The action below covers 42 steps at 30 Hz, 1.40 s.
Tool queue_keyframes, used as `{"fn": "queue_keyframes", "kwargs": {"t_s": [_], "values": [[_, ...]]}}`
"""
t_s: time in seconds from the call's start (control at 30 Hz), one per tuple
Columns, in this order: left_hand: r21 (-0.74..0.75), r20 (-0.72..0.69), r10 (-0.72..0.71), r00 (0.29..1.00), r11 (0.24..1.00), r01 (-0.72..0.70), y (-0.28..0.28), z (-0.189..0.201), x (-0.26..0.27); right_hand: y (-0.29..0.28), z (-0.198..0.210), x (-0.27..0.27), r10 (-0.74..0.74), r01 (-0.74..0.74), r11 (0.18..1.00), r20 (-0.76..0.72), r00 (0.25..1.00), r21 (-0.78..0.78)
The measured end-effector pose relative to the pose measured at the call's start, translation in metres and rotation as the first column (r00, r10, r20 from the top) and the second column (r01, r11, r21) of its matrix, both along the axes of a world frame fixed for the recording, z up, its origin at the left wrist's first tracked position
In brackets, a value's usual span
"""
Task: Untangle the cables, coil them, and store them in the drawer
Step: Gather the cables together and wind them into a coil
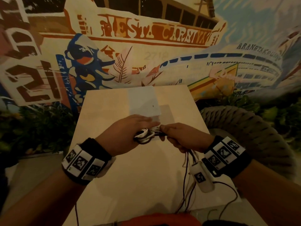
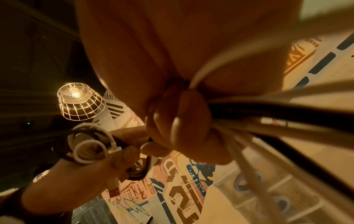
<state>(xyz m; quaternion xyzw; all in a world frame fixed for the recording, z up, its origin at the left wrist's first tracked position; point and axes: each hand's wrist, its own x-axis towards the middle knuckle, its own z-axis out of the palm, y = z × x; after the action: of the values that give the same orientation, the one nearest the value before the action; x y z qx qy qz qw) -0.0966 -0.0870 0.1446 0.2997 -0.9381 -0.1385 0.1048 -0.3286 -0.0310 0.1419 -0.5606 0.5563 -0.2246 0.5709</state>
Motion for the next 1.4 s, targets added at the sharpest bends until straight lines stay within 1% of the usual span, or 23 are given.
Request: {"fn": "queue_keyframes", "kwargs": {"t_s": [0.07,0.17,0.27,0.33,0.4,0.47,0.5,0.53,0.6,0.67,0.77,0.87,0.9,0.97,1.03,1.13,1.2,1.27,1.3,1.37,1.4], "values": [[-0.057,0.077,0.009,0.997,0.998,-0.005,0.004,-0.002,0.000,-0.001,0.001,0.003,-0.007,0.006,1.000,-0.017,1.000,-0.009],[-0.149,0.148,0.034,0.988,0.989,-0.012,0.009,-0.003,-0.003,-0.001,0.003,0.010,0.007,-0.008,1.000,-0.047,0.999,-0.016],[-0.142,0.183,0.094,0.979,0.988,-0.068,0.009,-0.001,-0.007,0.000,0.005,0.015,0.017,-0.019,0.999,-0.067,0.998,-0.025],[-0.160,0.253,0.109,0.961,0.985,-0.070,0.010,-0.002,-0.009,0.000,0.010,0.017,0.034,-0.036,0.999,-0.080,0.996,-0.019],[-0.178,0.308,0.111,0.945,0.982,-0.057,0.011,-0.001,-0.010,-0.002,0.018,0.017,0.075,-0.080,0.997,-0.174,0.982,-0.018],[-0.178,0.302,0.083,0.950,0.984,-0.030,0.013,0.002,-0.012,-0.003,0.028,0.018,0.124,-0.132,0.991,-0.298,0.947,-0.008],[-0.160,0.275,0.065,0.959,0.987,-0.021,0.015,0.004,-0.013,-0.005,0.031,0.018,0.160,-0.172,0.985,-0.336,0.928,-0.005],[-0.157,0.289,0.062,0.955,0.987,-0.017,0.015,0.007,-0.016,-0.007,0.034,0.019,0.201,-0.221,0.975,-0.367,0.908,-0.011],[-0.191,0.420,0.093,0.903,0.982,-0.012,0.016,0.012,-0.022,-0.011,0.039,0.020,0.267,-0.309,0.951,-0.428,0.863,-0.029],[-0.221,0.474,0.124,0.872,0.975,-0.018,0.016,0.017,-0.027,-0.016,0.043,0.022,0.315,-0.363,0.932,-0.472,0.823,-0.012],[-0.239,0.490,0.142,0.860,0.971,-0.024,0.022,0.023,-0.034,-0.019,0.041,0.029,0.409,-0.439,0.896,-0.506,0.759,0.067],[-0.263,0.511,0.165,0.843,0.964,-0.030,0.027,0.024,-0.038,-0.017,0.034,0.041,0.471,-0.446,0.875,-0.540,0.697,0.188],[-0.268,0.505,0.169,0.847,0.963,-0.033,0.028,0.024,-0.037,-0.016,0.030,0.043,0.476,-0.454,0.870,-0.563,0.676,0.190],[-0.249,0.479,0.169,0.861,0.967,-0.051,0.025,0.022,-0.032,-0.015,0.023,0.044,0.449,-0.489,0.865,-0.603,0.660,0.110],[-0.226,0.444,0.174,0.879,0.971,-0.078,0.021,0.017,-0.026,-0.012,0.017,0.044,0.427,-0.543,0.840,-0.620,0.658,0.001],[-0.167,0.339,0.150,0.929,0.981,-0.097,0.014,0.011,-0.019,-0.007,0.016,0.042,0.450,-0.604,0.793,-0.593,0.668,-0.078],[-0.048,0.220,0.121,0.968,0.992,-0.114,0.006,0.009,-0.011,-0.005,0.019,0.036,0.456,-0.595,0.800,-0.569,0.685,-0.075],[0.127,0.048,0.104,0.993,0.986,-0.110,-0.001,0.008,0.000,-0.006,0.019,0.027,0.442,-0.542,0.839,-0.518,0.732,-0.050],[0.219,-0.043,0.109,0.993,0.971,-0.097,-0.002,0.009,0.006,-0.006,0.018,0.023,0.422,-0.504,0.863,-0.487,0.764,-0.043],[0.415,-0.214,0.165,0.963,0.908,-0.064,0.001,0.008,0.015,-0.004,0.015,0.014,0.364,-0.416,0.908,-0.411,0.836,-0.042],[0.524,-0.275,0.215,0.937,0.851,-0.042,0.003,0.005,0.017,-0.004,0.013,0.010,0.327,-0.368,0.929,-0.359,0.874,-0.049]]}}
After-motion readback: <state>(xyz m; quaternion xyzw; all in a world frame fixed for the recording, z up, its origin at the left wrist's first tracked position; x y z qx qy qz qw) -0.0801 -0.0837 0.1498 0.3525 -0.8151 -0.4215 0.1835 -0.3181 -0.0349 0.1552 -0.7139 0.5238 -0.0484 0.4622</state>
